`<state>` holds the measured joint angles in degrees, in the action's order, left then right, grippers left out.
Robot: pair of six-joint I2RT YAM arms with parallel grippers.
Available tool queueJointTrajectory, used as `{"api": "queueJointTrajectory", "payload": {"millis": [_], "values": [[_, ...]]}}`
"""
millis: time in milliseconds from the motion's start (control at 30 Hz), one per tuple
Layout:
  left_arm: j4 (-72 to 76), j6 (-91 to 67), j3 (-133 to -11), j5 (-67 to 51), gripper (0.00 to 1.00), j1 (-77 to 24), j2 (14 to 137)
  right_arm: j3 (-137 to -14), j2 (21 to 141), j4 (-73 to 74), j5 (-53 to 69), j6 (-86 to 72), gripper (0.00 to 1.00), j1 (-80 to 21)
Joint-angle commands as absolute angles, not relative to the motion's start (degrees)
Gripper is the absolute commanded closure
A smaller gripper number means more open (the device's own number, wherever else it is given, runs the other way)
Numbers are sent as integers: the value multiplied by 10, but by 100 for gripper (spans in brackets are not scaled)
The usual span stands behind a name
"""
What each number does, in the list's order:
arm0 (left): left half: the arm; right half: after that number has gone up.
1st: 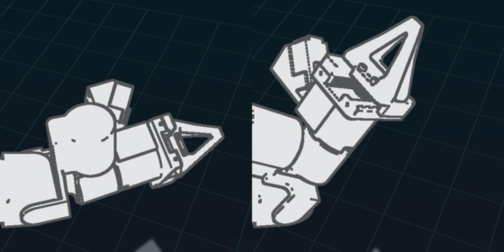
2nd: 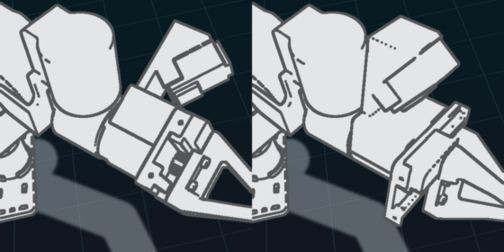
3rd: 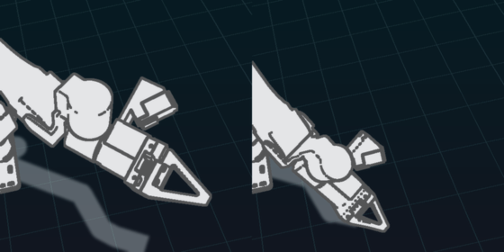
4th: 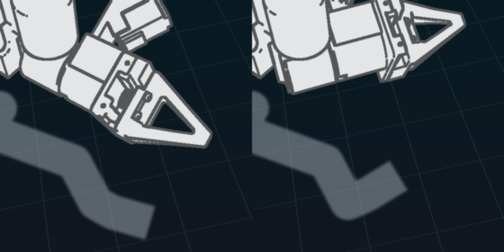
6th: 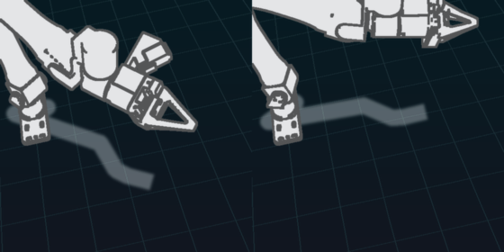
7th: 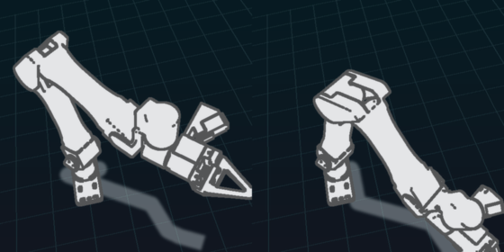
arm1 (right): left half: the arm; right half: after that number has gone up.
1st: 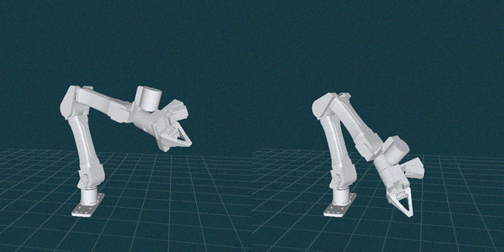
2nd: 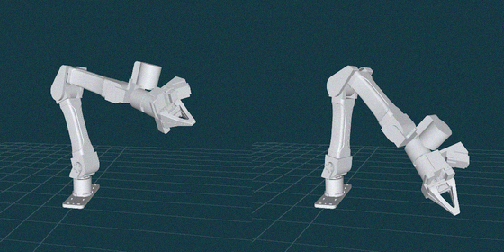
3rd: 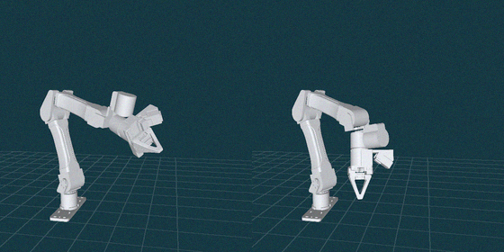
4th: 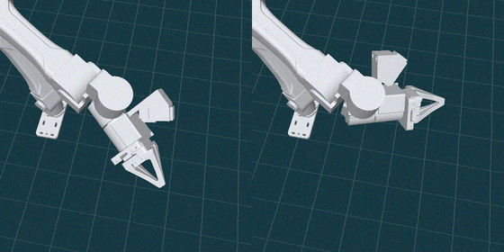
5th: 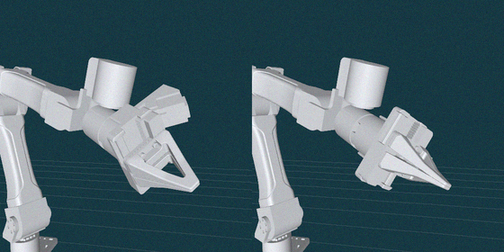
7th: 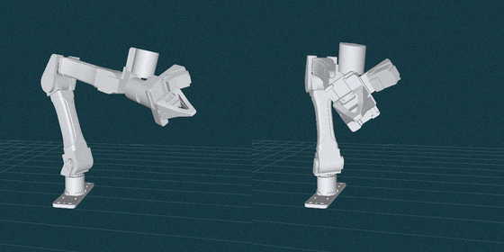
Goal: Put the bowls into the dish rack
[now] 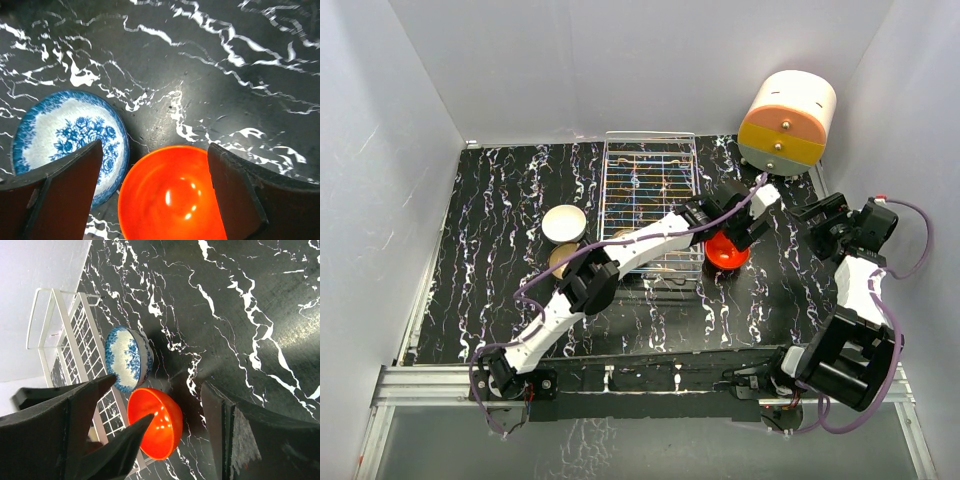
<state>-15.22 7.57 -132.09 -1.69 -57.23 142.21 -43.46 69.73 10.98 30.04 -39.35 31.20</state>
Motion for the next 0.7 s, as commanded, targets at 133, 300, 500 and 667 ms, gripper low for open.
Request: {"api": "queueJointTrajectory", "payload": {"millis": [133,300,500,667], "values": [[-131,68,-1386,60,20,-570,1459,-415,685,49,315,-409,14,321],[-113,65,-1396,73,24,-568,1482,-410,688,43,318,-409,14,323],[-102,63,-1416,68,28,-563,1502,-407,694,35,320,-412,15,325],[-106,50,-1419,52,32,-560,1515,-406,699,31,321,-412,15,328]]}}
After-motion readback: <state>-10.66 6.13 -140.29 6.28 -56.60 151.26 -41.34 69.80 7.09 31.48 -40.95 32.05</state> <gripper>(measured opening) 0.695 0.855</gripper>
